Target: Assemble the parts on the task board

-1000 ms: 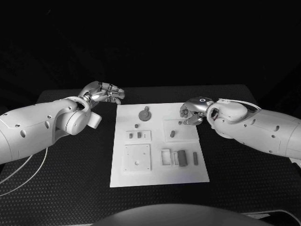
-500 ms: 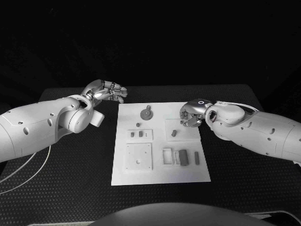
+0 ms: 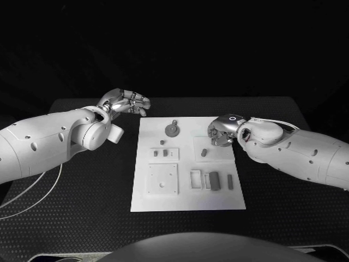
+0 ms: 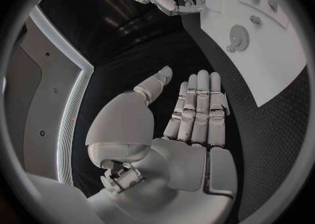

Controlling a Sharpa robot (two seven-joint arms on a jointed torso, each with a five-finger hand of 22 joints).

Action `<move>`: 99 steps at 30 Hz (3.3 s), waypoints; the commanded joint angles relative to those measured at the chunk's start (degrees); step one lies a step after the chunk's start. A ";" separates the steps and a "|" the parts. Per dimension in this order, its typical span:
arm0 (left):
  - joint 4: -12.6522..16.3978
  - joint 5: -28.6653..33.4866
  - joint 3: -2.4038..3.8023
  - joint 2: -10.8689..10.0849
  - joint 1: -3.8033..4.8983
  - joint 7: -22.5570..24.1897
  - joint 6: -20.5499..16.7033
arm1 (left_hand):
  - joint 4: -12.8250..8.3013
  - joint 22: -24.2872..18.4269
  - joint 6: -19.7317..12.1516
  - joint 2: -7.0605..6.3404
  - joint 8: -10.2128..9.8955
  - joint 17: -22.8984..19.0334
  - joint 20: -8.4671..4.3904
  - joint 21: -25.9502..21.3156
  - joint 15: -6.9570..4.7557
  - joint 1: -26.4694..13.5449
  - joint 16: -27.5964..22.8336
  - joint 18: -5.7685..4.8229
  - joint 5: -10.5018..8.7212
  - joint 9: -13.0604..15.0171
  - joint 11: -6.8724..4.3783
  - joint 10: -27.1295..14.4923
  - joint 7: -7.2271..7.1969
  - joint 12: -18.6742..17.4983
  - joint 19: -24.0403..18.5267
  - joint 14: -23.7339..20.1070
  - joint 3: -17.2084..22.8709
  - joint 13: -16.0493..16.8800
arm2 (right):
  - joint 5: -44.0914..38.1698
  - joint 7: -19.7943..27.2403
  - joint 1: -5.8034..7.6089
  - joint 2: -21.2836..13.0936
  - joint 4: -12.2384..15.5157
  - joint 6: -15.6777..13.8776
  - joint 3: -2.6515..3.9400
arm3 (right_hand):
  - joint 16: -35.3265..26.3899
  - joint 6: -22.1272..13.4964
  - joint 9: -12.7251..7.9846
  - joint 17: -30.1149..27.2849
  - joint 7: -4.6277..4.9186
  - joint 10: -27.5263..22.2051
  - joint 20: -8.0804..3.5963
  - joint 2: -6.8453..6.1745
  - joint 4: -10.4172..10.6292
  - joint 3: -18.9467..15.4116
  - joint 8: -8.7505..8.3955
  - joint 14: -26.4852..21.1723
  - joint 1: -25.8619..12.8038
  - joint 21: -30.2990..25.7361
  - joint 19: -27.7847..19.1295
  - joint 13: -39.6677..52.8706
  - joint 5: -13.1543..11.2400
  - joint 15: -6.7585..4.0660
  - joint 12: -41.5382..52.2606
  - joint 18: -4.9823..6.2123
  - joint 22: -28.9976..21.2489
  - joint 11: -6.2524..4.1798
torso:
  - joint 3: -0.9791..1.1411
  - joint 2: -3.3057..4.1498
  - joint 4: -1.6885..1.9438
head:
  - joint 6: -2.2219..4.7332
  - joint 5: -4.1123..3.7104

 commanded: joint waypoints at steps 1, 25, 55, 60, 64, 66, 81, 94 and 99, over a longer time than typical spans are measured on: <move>0.07 0.56 0.06 0.26 0.13 0.72 -0.06 | 0.02 -0.08 -0.27 0.25 0.11 0.08 0.14 -0.06 0.13 -0.41 -0.24 -0.33 0.24 -0.06 0.06 -0.27 0.26 -0.13 -0.31 0.27 -0.34 -0.07 | -0.85 0.48 -0.43 0.31 -0.08 1.56 -0.37 | -0.32 0.64 -0.09 0.12 -0.19 0.74 -0.02 0.94 -0.10 -0.20 0.47 0.18 0.07 -0.28 0.25 0.13 0.12 -0.26 -0.35 0.53 0.14 -0.06 | -0.01 -0.02 0.00 | -0.15 0.48; -0.06 0.56 0.06 0.21 0.22 0.32 0.08 | -0.01 -0.45 -0.43 0.18 0.08 0.25 0.19 -0.05 0.18 -0.32 -0.65 -0.32 0.24 -0.14 0.15 -0.50 0.32 -0.14 -0.36 0.33 -0.43 -0.18 | -6.77 -2.03 -0.74 0.48 -0.53 2.87 -1.38 | -1.01 5.53 -0.21 0.95 -2.04 7.12 -0.61 0.32 -0.05 10.07 2.71 1.92 1.16 -0.25 2.10 1.23 0.12 -2.03 -1.25 0.53 1.04 -1.92 | 0.09 -0.03 -0.12 | -0.91 0.82; -0.73 0.56 0.06 0.29 0.22 0.26 -0.03 | 0.02 -0.93 -0.75 0.13 -0.01 0.52 0.27 -0.04 0.26 -0.18 -1.18 -0.33 0.24 -0.27 0.30 -0.88 0.47 -0.15 -0.46 0.38 -0.51 -0.34 | -6.09 -1.74 1.17 -2.94 5.69 -5.82 0.46 | -0.46 7.36 0.33 1.93 -2.79 9.61 -1.56 -0.17 0.00 10.26 3.84 4.00 2.01 0.38 4.34 2.56 0.12 -2.96 -1.46 0.53 1.72 -2.85 | 0.10 -0.06 -0.18 | -0.59 0.57; -0.84 0.56 0.06 0.35 0.22 0.21 0.05 | 0.02 -0.99 -0.78 0.12 -0.01 0.56 0.28 -0.04 0.26 -0.18 -1.23 -0.33 0.24 -0.28 0.31 -0.91 0.48 -0.14 -0.46 0.39 -0.52 -0.36 | -5.35 -1.74 1.79 -3.42 6.67 -5.78 0.85 | -0.44 7.41 0.37 1.97 -2.81 9.69 -1.59 -0.19 0.01 10.26 3.88 4.04 1.99 0.39 4.40 2.61 0.12 -2.99 -1.47 0.53 1.74 -2.88 | 0.11 -0.05 -0.15 | -0.47 0.51; -0.89 0.56 0.06 0.37 0.22 0.14 0.13 | 0.04 -1.04 -0.81 0.14 -0.02 0.59 0.29 -0.03 0.27 -0.18 -1.29 -0.33 0.24 -0.29 0.32 -0.94 0.49 -0.14 -0.46 0.40 -0.53 -0.37 | -4.41 -1.62 2.02 -4.01 7.70 -5.39 1.05 | -0.43 7.42 0.40 2.00 -2.82 9.73 -1.60 -0.20 0.02 10.27 3.89 4.06 1.97 0.39 4.43 2.63 0.12 -3.00 -1.49 0.53 1.75 -2.89 | 0.12 -0.03 -0.11 | -0.43 0.51; -0.93 0.56 0.06 0.33 0.22 0.10 0.14 | 0.04 -1.05 -0.82 0.14 -0.02 0.60 0.29 -0.03 0.27 -0.18 -1.30 -0.33 0.24 -0.30 0.32 -0.95 0.50 -0.13 -0.46 0.41 -0.53 -0.38 | -3.37 -1.51 2.03 -4.62 9.07 -5.24 1.49 | -0.43 7.42 0.40 2.01 -2.82 9.73 -1.60 -0.20 0.02 10.26 3.90 4.07 1.96 0.38 4.43 2.64 0.12 -3.01 -1.49 0.53 1.76 -2.90 | 0.12 -0.02 -0.12 | -0.43 0.60; -1.75 0.56 0.06 0.79 0.68 0.26 -0.53 | 0.05 -1.19 -0.88 0.16 -0.02 0.72 0.29 -0.01 0.27 -0.13 -1.43 -0.31 0.25 -0.33 0.31 -0.93 0.52 -0.08 -0.44 0.48 -0.54 -0.40 | 1.26 0.94 1.66 -1.20 18.07 -5.29 2.14 | -0.50 7.29 0.44 2.08 -2.77 9.72 -1.62 -0.02 0.04 10.32 3.85 4.01 1.84 0.32 4.47 2.70 0.12 -3.04 -1.64 0.53 1.77 -2.90 | -0.01 -0.06 -0.11 | -0.65 3.12; -2.03 0.68 0.06 1.89 1.15 0.34 -0.96 | 0.07 -1.31 -0.85 0.17 0.03 0.82 0.30 0.01 0.26 -0.12 -1.54 -0.31 0.25 -0.33 0.28 -0.86 0.51 -0.02 -0.40 0.55 -0.56 -0.40 | -2.66 1.32 -1.50 4.24 16.86 -3.30 -2.20 | -0.54 7.19 0.48 2.13 -2.74 9.70 -1.64 0.09 0.01 10.36 3.82 3.97 1.79 0.26 4.47 2.75 0.12 -3.04 -1.75 0.53 1.78 -2.90 | -0.04 -0.02 0.05 | -1.23 6.31; -2.14 0.69 0.06 2.11 1.27 0.32 -1.02 | 0.07 -1.35 -0.84 0.16 0.05 0.85 0.30 0.01 0.27 -0.12 -1.58 -0.31 0.25 -0.34 0.27 -0.84 0.51 -0.01 -0.40 0.56 -0.57 -0.40 | -3.72 1.30 -2.18 4.91 16.68 -2.49 -3.26 | -0.55 7.17 0.49 2.14 -2.74 9.69 -1.64 0.10 0.01 10.36 3.82 3.96 1.78 0.25 4.47 2.75 0.12 -3.04 -1.77 0.53 1.78 -2.90 | -0.10 -0.02 0.05 | -1.23 7.08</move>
